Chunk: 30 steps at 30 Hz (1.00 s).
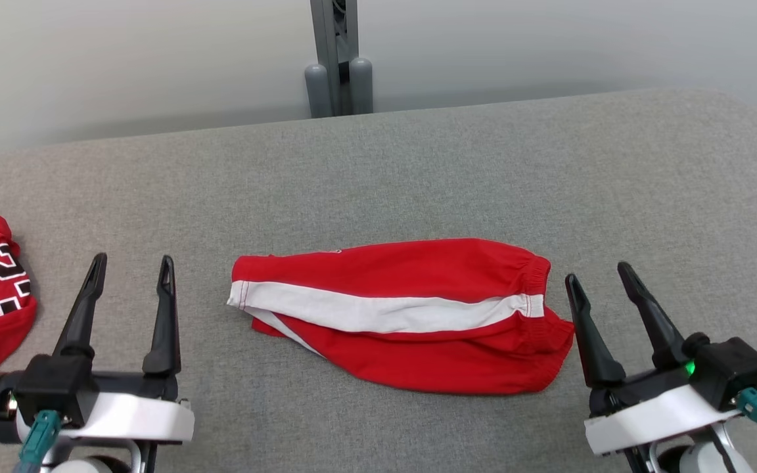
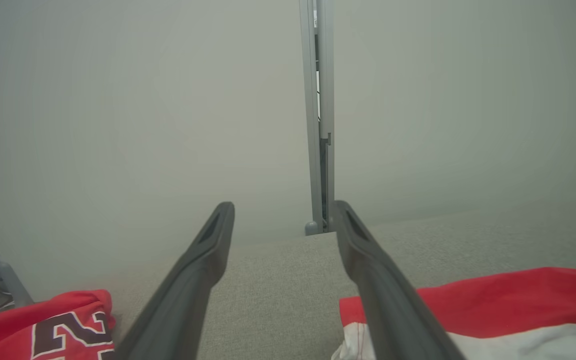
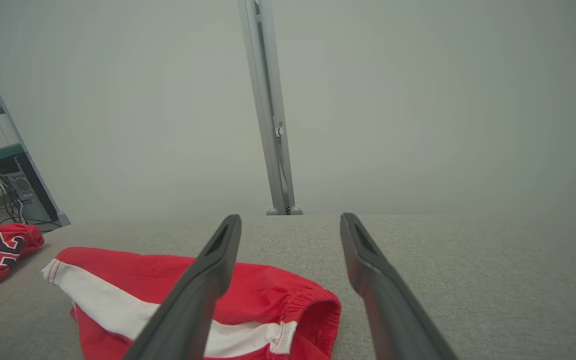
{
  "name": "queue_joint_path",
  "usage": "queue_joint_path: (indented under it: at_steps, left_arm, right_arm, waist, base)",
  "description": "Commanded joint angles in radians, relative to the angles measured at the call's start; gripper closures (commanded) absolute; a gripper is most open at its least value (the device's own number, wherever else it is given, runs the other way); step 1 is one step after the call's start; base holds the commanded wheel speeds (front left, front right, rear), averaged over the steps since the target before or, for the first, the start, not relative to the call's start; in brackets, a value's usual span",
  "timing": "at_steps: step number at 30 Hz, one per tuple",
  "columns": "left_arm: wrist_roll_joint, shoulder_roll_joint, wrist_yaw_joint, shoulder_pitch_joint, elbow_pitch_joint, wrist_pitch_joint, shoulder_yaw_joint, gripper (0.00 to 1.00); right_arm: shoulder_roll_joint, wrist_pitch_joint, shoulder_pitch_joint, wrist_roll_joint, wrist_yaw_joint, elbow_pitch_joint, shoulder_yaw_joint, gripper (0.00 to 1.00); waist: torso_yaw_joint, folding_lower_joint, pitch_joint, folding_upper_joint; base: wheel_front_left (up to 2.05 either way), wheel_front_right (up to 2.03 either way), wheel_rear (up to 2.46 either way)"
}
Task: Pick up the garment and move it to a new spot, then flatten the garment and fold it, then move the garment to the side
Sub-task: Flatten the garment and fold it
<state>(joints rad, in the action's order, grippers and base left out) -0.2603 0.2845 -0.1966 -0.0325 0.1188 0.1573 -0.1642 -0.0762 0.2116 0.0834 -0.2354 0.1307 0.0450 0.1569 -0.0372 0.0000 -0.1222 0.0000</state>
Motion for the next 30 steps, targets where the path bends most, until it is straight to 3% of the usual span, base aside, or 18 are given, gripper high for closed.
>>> queue_joint_path:
  at_steps: [1,10,23,25,30]
  left_arm:
    - [0.003,0.013,0.0,0.025,0.012,0.013,-0.002,0.0]
    - [-0.014,0.026,0.027,0.076,-0.015,0.049,-0.007,0.0]
    - [-0.023,0.024,0.033,0.058,-0.031,0.046,-0.026,0.0]
    - [-0.031,0.028,0.051,0.039,-0.031,0.028,-0.04,0.0]
    - [-0.101,0.048,0.148,-0.013,-0.06,-0.149,-0.105,0.0]
  right_arm:
    - [-0.002,-0.011,-0.028,0.012,0.0,-0.013,-0.006,0.0]
    - [0.005,-0.034,-0.076,0.02,0.0,-0.04,-0.009,0.0]
    - [0.009,-0.03,-0.069,0.003,0.0,-0.048,0.006,0.0]
    - [0.009,-0.028,-0.065,0.003,0.0,-0.047,0.008,0.0]
    - [0.005,-0.028,-0.048,-0.002,0.0,-0.042,0.03,0.0]
  waist:
    - [0.001,0.0,0.015,0.0]
    - [0.002,0.0,0.035,0.0]
    - [0.004,0.0,0.026,0.0]
    - [0.006,0.0,0.021,0.0]
    - [0.001,0.0,-0.002,0.0]
  base:
    - [0.0,0.0,0.0]
    - [0.0,0.0,0.0]
    - [0.0,0.0,0.0]
    - [0.0,0.0,0.0]
    - [0.0,0.0,0.0]
